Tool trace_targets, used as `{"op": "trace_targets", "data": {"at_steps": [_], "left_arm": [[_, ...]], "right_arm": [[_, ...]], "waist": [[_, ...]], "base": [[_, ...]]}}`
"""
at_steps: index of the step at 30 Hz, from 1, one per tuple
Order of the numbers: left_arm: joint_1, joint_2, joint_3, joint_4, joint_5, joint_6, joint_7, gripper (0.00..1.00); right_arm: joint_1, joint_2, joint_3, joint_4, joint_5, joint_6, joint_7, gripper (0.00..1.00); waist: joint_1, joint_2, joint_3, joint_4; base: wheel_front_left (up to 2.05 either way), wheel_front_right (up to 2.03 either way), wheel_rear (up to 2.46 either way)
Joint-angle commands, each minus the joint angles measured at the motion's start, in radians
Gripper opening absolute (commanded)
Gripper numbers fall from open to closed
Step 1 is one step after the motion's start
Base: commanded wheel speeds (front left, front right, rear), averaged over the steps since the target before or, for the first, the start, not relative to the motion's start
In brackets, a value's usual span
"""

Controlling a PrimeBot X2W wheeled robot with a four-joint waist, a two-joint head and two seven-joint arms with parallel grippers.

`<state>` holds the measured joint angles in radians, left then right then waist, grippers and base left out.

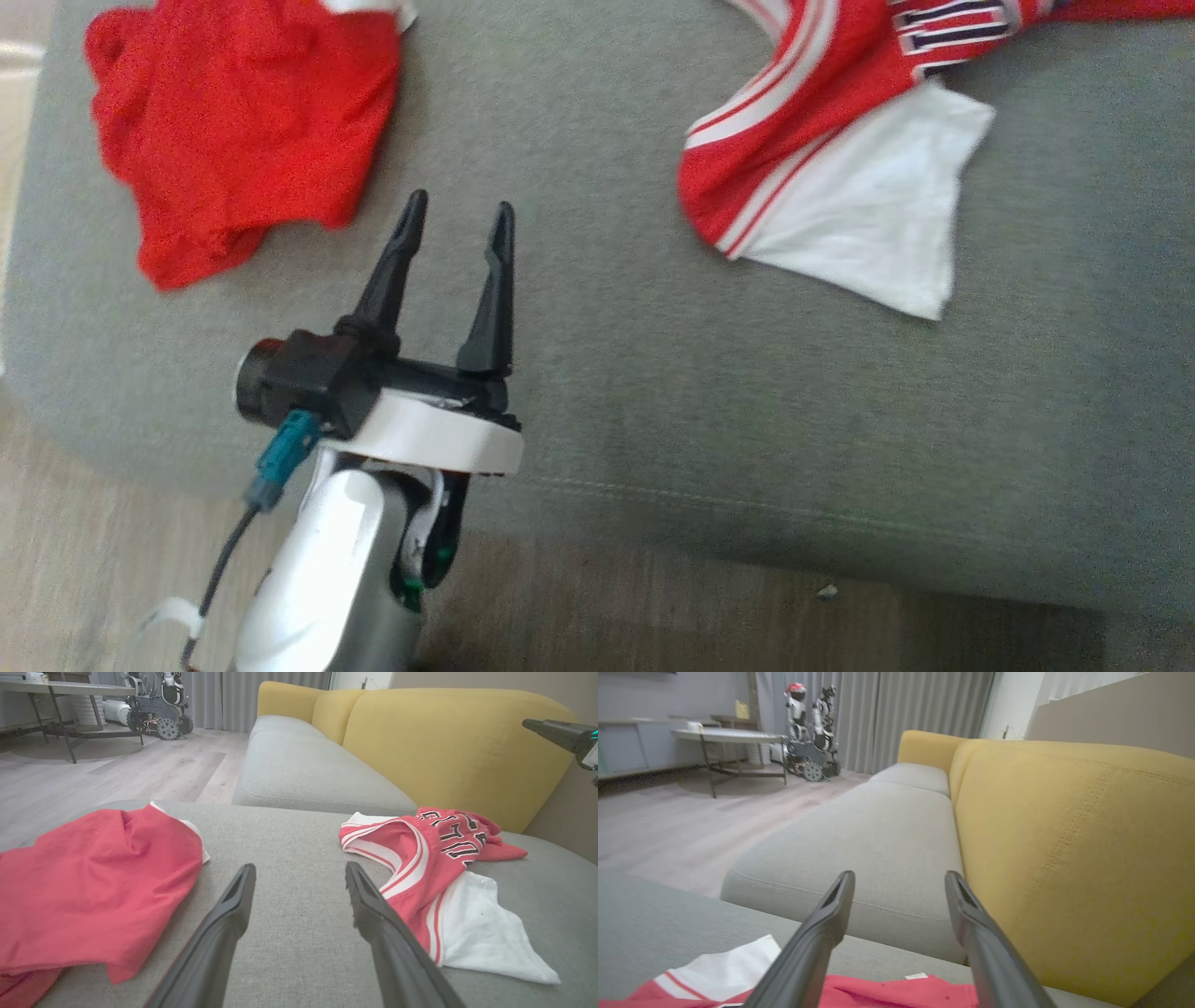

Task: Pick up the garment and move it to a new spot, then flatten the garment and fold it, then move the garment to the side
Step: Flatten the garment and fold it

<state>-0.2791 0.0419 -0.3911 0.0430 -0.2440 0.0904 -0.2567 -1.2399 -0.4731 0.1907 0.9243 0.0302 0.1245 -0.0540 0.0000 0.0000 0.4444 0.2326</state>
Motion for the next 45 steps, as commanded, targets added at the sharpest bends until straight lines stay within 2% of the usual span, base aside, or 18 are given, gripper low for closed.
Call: {"op": "trace_targets", "data": {"at_steps": [1, 6, 11, 16, 23, 31, 35, 41, 45], "left_arm": [[0.001, 0.008, 0.052, -0.026, 0.005, -0.006, -0.005, 1.0], [0.03, 0.008, 0.088, -0.017, 0.01, -0.018, -0.005, 1.0], [0.05, 0.008, 0.106, -0.01, 0.0, -0.021, -0.005, 1.0], [0.064, 0.008, 0.117, 0.012, -0.008, -0.019, -0.005, 1.0], [0.077, 0.008, 0.107, 0.11, -0.06, -0.013, -0.005, 1.0], [0.027, 0.008, 0.071, 0.251, -0.071, -0.024, -0.005, 1.0], [-0.018, 0.008, 0.058, 0.358, -0.147, -0.017, -0.005, 1.0], [-0.106, 0.008, 0.042, 0.511, -0.203, 0.004, -0.005, 1.0], [-0.156, 0.008, 0.039, 0.574, -0.251, -0.017, -0.005, 1.0]], "right_arm": [[0.042, 0.052, 0.002, -0.042, 0.024, 0.006, -0.036, 1.0], [0.161, 0.152, 0.005, -0.103, 0.079, 0.006, -0.093, 1.0], [0.281, 0.214, 0.005, -0.193, 0.115, 0.006, -0.111, 1.0], [0.466, 0.27, -0.005, -0.35, 0.109, 0.006, -0.112, 1.0], [0.718, 0.365, -0.062, -0.561, 0.065, 0.006, -0.075, 1.0], [0.8, 0.402, -0.071, -0.694, 0.034, 0.006, -0.029, 1.0], [0.808, 0.407, -0.058, -0.715, 0.025, 0.006, -0.023, 1.0], [0.812, 0.415, -0.048, -0.731, 0.025, 0.006, -0.028, 1.0], [0.812, 0.417, -0.04, -0.731, 0.018, 0.006, -0.031, 1.0]], "waist": [[0.0, 0.0, -0.07, -0.074], [0.0, 0.0, -0.148, -0.153], [0.0, 0.0, -0.196, -0.209], [0.0, 0.0, -0.224, -0.264], [0.0, 0.0, -0.231, -0.331], [0.0, 0.0, -0.216, -0.399], [0.0, 0.0, -0.209, -0.428], [0.0, 0.0, -0.193, -0.468], [0.0, 0.0, -0.182, -0.488]], "base": [[0.0, 0.0, 0.0], [0.0, 0.0, 0.0], [0.0, 0.0, 0.0], [0.0, 0.0, 0.0], [0.0, 0.0, 0.0], [0.0, 0.0, 0.0], [0.0, 0.0, 0.0], [0.0, 0.0, 0.0], [0.0, 0.0, 0.0]]}}
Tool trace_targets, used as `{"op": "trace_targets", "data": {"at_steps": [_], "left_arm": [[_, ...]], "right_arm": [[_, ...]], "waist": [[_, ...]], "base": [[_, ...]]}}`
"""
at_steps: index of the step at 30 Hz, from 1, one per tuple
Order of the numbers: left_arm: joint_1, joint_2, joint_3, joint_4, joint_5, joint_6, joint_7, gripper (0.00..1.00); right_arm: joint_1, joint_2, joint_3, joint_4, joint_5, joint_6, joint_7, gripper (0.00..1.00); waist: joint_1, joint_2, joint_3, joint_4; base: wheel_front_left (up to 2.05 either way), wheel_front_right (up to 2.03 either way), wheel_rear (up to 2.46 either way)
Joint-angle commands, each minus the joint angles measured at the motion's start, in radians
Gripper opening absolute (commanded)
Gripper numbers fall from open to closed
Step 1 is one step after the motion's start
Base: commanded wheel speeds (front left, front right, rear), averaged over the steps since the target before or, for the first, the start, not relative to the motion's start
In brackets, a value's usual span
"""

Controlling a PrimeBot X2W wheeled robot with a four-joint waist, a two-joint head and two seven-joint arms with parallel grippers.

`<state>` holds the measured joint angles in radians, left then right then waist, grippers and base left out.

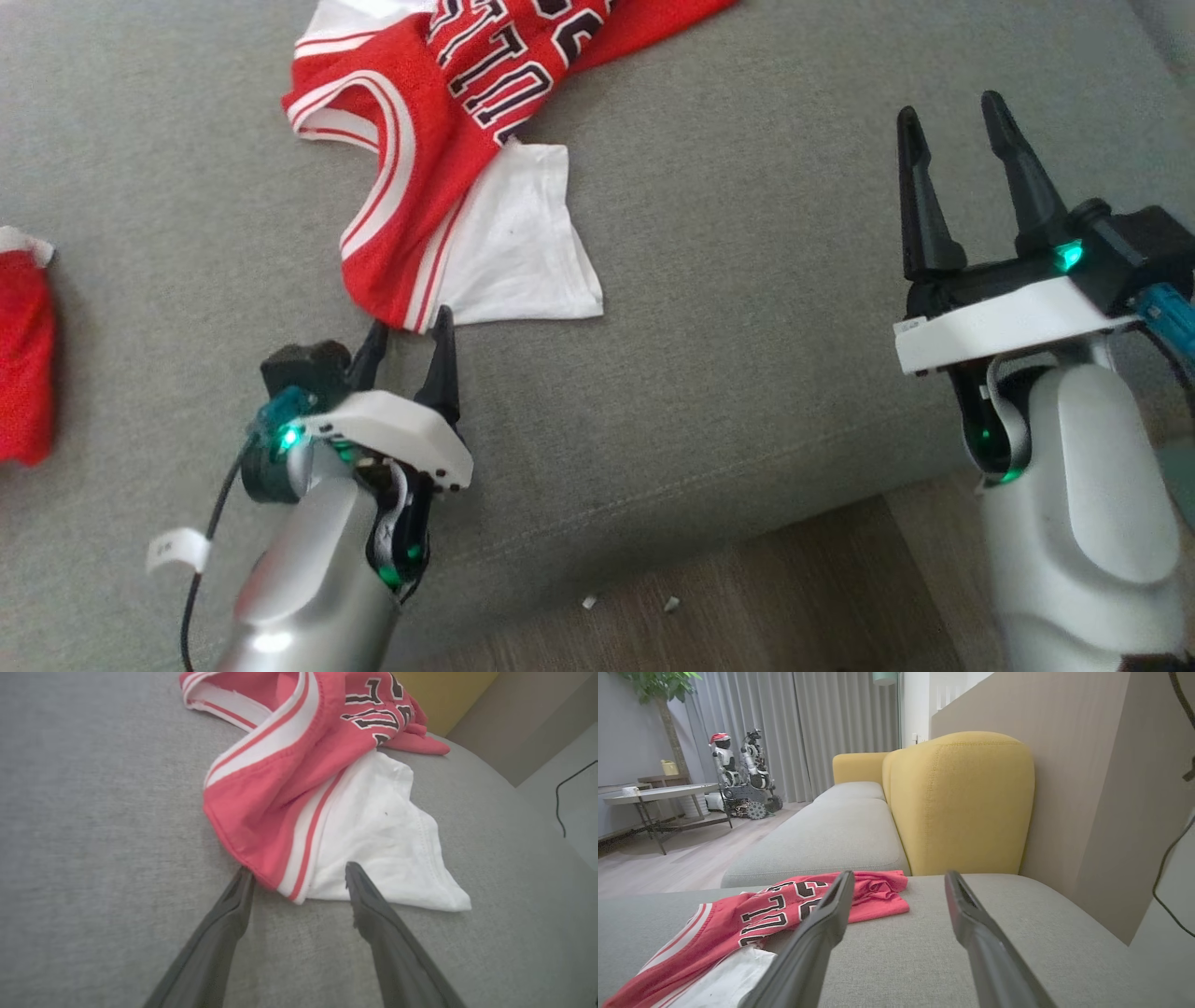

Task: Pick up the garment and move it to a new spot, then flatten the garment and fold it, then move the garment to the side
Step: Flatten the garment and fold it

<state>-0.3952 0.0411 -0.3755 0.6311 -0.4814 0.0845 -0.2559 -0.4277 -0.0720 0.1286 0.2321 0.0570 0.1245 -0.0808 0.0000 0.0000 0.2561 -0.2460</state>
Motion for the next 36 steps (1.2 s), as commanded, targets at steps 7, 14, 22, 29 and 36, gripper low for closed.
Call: {"op": "trace_targets", "data": {"at_steps": [7, 14, 22, 29, 36], "left_arm": [[-0.11, 0.009, -0.02, 0.068, -0.063, -0.129, -0.003, 0.0], [-0.112, 0.035, 0.001, 0.019, -0.016, -0.132, -0.005, 0.0], [-0.011, 0.12, 0.022, -0.119, 0.044, -0.15, -0.006, 0.0], [0.09, 0.254, 0.019, -0.265, 0.061, -0.16, 0.057, 0.0], [0.145, 0.333, 0.024, -0.353, 0.1, -0.108, 0.116, 0.0]], "right_arm": [[-0.005, 0.02, 0.014, -0.025, -0.004, 0.006, -0.022, 1.0], [-0.001, 0.021, -0.016, 0.005, -0.022, 0.006, -0.037, 1.0], [-0.001, 0.022, -0.039, 0.058, -0.03, 0.006, -0.047, 1.0], [0.0, 0.022, -0.079, 0.12, -0.046, 0.006, -0.046, 1.0], [0.003, 0.022, -0.077, 0.183, -0.035, 0.006, -0.037, 1.0]], "waist": [[0.0, 0.0, 0.016, -0.024], [0.0, 0.0, 0.004, 0.005], [0.0, 0.0, -0.044, 0.067], [0.0, 0.0, -0.091, 0.118], [0.0, 0.0, -0.115, 0.147]], "base": [[0.0, 0.0, 0.0], [0.0, 0.0, 0.0], [0.0, 0.0, 0.0], [0.0, 0.0, 0.0], [0.0, 0.0, 0.0]]}}
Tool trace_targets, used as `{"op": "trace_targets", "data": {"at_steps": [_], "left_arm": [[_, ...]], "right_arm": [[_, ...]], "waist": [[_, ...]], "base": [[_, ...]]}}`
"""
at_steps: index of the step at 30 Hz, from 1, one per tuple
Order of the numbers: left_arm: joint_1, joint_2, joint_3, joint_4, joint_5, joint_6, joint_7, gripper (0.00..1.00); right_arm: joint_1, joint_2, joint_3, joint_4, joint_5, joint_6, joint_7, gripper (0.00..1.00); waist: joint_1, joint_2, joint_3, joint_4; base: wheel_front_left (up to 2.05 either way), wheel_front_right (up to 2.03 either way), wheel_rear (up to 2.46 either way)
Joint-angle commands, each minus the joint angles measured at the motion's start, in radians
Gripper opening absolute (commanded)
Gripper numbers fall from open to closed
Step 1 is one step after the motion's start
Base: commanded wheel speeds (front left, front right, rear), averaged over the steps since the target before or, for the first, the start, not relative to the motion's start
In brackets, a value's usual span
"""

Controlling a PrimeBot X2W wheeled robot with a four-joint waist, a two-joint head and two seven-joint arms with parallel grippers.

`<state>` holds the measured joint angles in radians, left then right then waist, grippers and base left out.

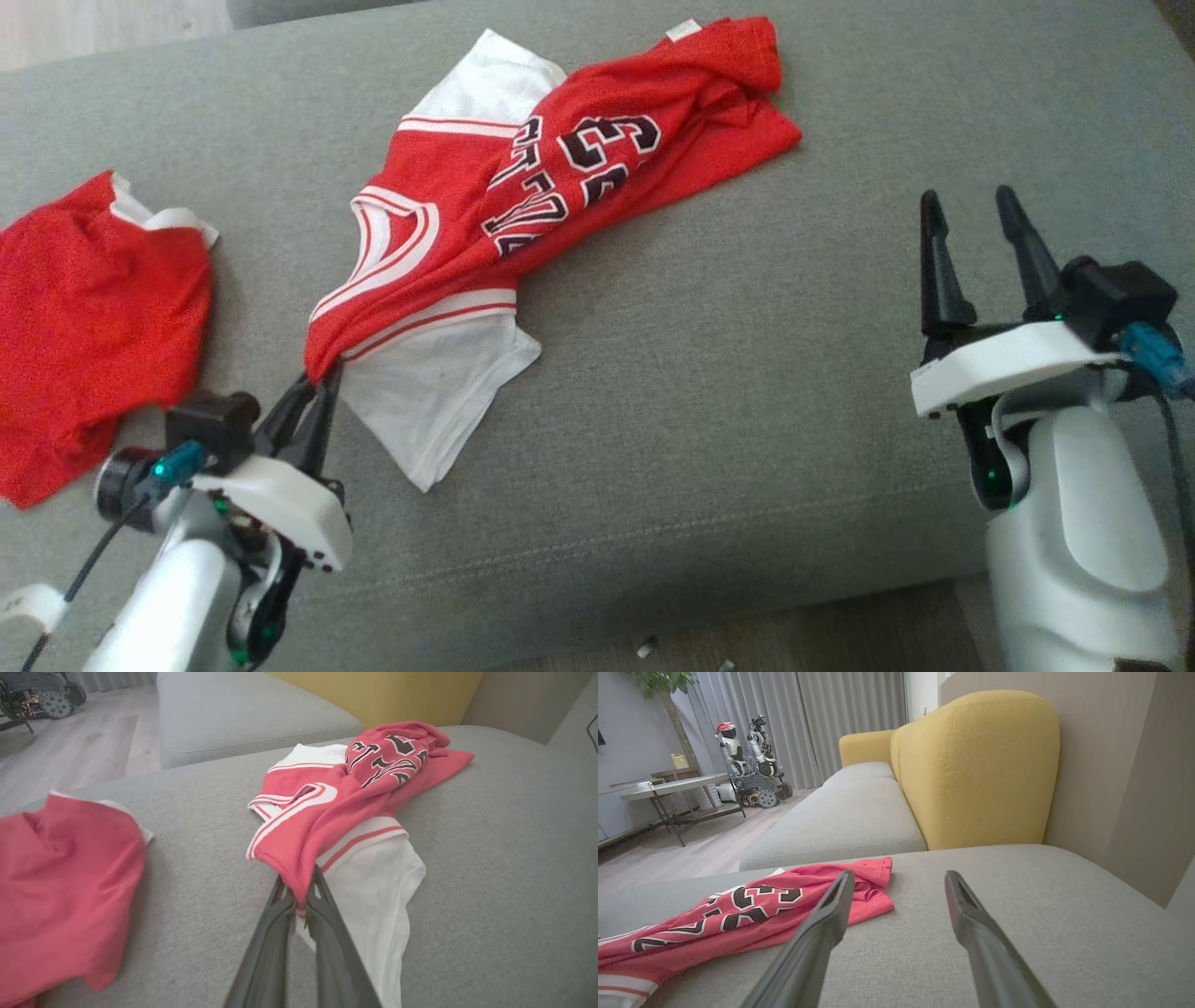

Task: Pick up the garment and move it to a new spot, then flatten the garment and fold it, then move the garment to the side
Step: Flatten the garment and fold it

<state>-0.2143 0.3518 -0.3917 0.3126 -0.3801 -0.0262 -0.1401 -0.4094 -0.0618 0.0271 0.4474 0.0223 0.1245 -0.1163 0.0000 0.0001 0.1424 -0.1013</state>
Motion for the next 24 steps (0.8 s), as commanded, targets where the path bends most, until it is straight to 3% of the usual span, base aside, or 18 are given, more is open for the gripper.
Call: {"op": "trace_targets", "data": {"at_steps": [1, 2, 3, 4, 5, 11, 16, 24], "left_arm": [[-0.035, 0.017, 0.037, -0.031, 0.0, 0.01, 0.005, 0.0], [-0.037, 0.012, 0.028, -0.026, 0.009, 0.016, 0.008, 0.01], [-0.039, 0.002, 0.021, -0.017, 0.015, 0.024, 0.009, 0.38], [-0.042, -0.011, 0.016, -0.005, 0.018, 0.036, 0.01, 0.9], [-0.046, -0.023, 0.013, 0.008, 0.022, 0.05, 0.011, 1.0], [-0.068, -0.083, 0.022, 0.056, 0.044, 0.132, -0.06, 1.0], [-0.055, -0.132, 0.073, 0.005, 0.023, 0.168, -0.114, 1.0], [-0.021, -0.206, 0.103, -0.178, 0.074, 0.154, -0.121, 1.0]], "right_arm": [[-0.016, 0.012, 0.027, -0.025, 0.003, 0.006, 0.0, 1.0], [-0.018, 0.012, 0.029, -0.018, 0.001, 0.006, 0.001, 1.0], [-0.019, 0.012, 0.031, -0.012, -0.002, 0.006, 0.002, 1.0], [-0.021, 0.012, 0.032, -0.008, -0.003, 0.006, 0.001, 1.0], [-0.023, 0.012, 0.035, -0.005, -0.003, 0.006, 0.0, 1.0], [-0.026, 0.012, 0.043, -0.012, -0.013, 0.006, -0.007, 1.0], [-0.017, 0.012, 0.049, -0.03, -0.009, 0.006, -0.007, 1.0], [-0.063, 0.011, -0.008, -0.006, 0.035, 0.006, 0.042, 1.0]], "waist": [[0.0, -0.0001, -0.002, 0.005], [0.0, -0.0001, -0.001, 0.008], [0.0, -0.0001, 0.0, 0.01], [0.0, -0.0001, 0.002, 0.012], [0.0, -0.0001, 0.003, 0.015], [0.0, -0.0001, 0.013, 0.033], [0.0, -0.0001, 0.024, 0.061], [0.0, -0.0001, 0.084, 0.16]], "base": [[0.0, 0.0, 0.0], [0.0, 0.0, 0.0], [0.0, 0.0, 0.0], [0.0, 0.0, 0.0], [0.0, 0.0, 0.0], [0.0, 0.0, 0.0], [0.0, 0.0, 0.0], [0.0, 0.0, 0.0]]}}
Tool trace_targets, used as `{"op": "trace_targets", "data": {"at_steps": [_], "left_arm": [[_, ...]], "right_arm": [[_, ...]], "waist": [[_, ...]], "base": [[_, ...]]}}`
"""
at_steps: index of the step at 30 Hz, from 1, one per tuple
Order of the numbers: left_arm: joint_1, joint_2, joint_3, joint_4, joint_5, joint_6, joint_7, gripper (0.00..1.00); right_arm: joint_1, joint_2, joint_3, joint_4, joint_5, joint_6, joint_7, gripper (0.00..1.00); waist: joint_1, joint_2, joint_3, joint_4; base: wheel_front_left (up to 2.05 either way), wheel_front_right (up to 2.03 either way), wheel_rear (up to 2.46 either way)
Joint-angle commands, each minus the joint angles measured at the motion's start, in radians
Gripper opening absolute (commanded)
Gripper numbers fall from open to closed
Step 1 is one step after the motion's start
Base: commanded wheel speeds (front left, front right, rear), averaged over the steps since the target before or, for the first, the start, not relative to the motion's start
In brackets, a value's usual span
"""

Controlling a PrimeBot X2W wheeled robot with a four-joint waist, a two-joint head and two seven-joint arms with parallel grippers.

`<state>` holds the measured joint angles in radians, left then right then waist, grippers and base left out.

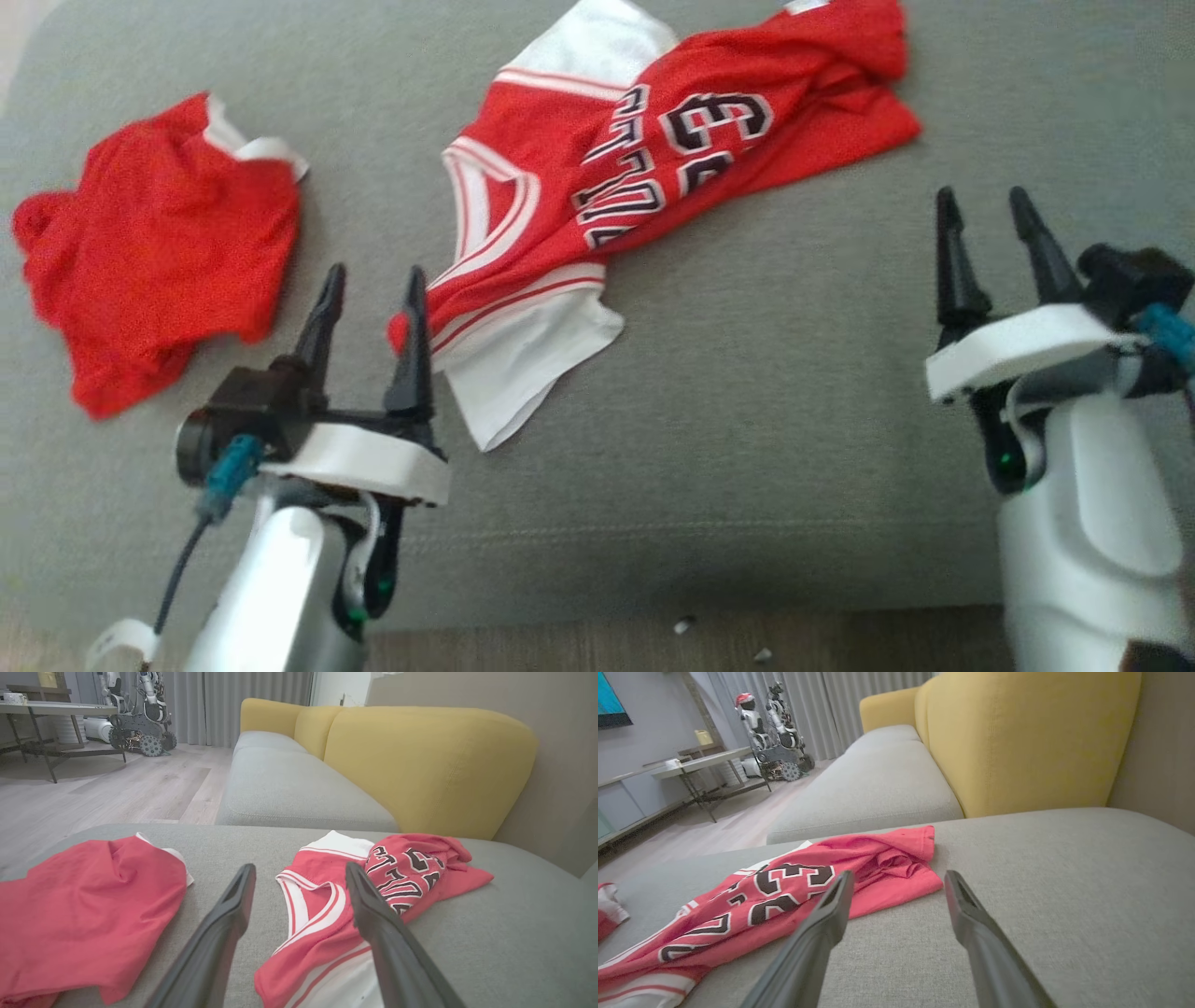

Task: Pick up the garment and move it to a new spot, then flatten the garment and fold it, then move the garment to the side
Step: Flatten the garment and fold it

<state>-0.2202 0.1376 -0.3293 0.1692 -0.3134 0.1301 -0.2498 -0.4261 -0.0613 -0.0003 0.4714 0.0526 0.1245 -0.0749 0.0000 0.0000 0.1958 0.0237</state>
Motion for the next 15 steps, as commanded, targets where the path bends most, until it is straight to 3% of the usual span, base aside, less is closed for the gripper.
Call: {"op": "trace_targets", "data": {"at_steps": [1, 9, 15], "left_arm": [[-0.011, -0.004, 0.042, -0.055, 0.016, -0.011, -0.012, 1.0], [-0.021, -0.067, 0.028, -0.112, 0.066, -0.081, -0.012, 1.0], [-0.045, -0.084, 0.016, -0.121, 0.071, -0.104, -0.012, 1.0]], "right_arm": [[-0.066, 0.004, 0.008, -0.018, 0.002, 0.006, 0.01, 1.0], [-0.264, -0.079, -0.061, 0.124, -0.032, 0.006, 0.053, 1.0], [-0.4, -0.122, -0.098, 0.274, -0.015, 0.006, 0.085, 1.0]], "waist": [[0.0, 0.0, 0.043, 0.051], [0.0, 0.0, 0.158, 0.164], [0.0, 0.0, 0.226, 0.223]], "base": [[0.0, 0.0, 0.0], [0.0, 0.0, 0.0], [0.0, 0.0, 0.0]]}}
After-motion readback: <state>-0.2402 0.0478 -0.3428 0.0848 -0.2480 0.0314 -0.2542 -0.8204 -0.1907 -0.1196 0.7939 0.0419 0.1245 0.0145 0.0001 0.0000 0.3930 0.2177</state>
